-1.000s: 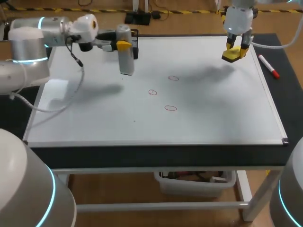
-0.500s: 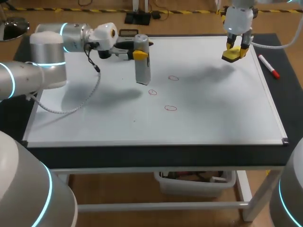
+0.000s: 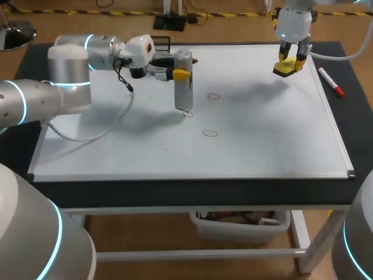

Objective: Pick up the inspection probe, press it on each red-marked spot on the whiteboard one by one, put down the probe, pick up the eraser, and wipe off all the red marks.

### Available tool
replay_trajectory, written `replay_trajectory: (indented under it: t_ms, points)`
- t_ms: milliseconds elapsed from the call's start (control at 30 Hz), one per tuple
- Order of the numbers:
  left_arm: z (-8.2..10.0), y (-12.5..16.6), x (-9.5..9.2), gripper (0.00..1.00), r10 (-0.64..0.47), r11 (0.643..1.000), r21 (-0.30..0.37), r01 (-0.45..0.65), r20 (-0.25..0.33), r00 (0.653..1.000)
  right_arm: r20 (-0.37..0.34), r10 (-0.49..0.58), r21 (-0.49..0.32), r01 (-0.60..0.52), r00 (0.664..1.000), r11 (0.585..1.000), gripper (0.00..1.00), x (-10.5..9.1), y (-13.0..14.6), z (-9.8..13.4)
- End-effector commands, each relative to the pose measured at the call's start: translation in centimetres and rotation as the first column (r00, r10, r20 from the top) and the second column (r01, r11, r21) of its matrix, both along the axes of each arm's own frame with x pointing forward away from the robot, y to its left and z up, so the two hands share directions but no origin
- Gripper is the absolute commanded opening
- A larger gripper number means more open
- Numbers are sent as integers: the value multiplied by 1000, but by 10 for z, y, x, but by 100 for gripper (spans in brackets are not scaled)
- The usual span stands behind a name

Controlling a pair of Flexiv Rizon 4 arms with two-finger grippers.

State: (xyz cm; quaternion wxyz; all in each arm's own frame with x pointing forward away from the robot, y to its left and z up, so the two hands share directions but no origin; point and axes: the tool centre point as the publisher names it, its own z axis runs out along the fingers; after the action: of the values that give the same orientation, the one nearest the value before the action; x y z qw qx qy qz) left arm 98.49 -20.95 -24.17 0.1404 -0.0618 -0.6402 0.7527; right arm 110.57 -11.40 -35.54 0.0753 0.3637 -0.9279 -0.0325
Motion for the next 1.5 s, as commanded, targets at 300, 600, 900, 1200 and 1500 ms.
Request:
replay_trajectory:
  t_ms: [300, 600, 900, 1200, 1500]
  points:
    - [-12, -9, -1, 0, -9, 1000, -14, 9, -12, 1000, 1, 2, -4, -2, 1000, 1000, 0, -1, -1, 2]
    - [-23, -9, 3, 0, -23, 1000, -20, 23, -10, 1000, 1, 2, -4, -2, 1000, 1000, 0, -1, -1, 2]
    - [-27, -11, 3, 0, -38, 999, -29, 38, 4, 999, 1, 2, -4, -2, 1000, 1000, 0, -1, -1, 2]
    - [-28, -12, 3, 0, -41, 999, -25, 42, 13, 999, 1, 2, -4, -2, 1000, 1000, 0, -1, -1, 2]
    - [-33, -11, 2, 0, -40, 999, 22, 39, 16, 999, 1, 2, -4, -2, 1000, 1000, 0, -1, -1, 2]
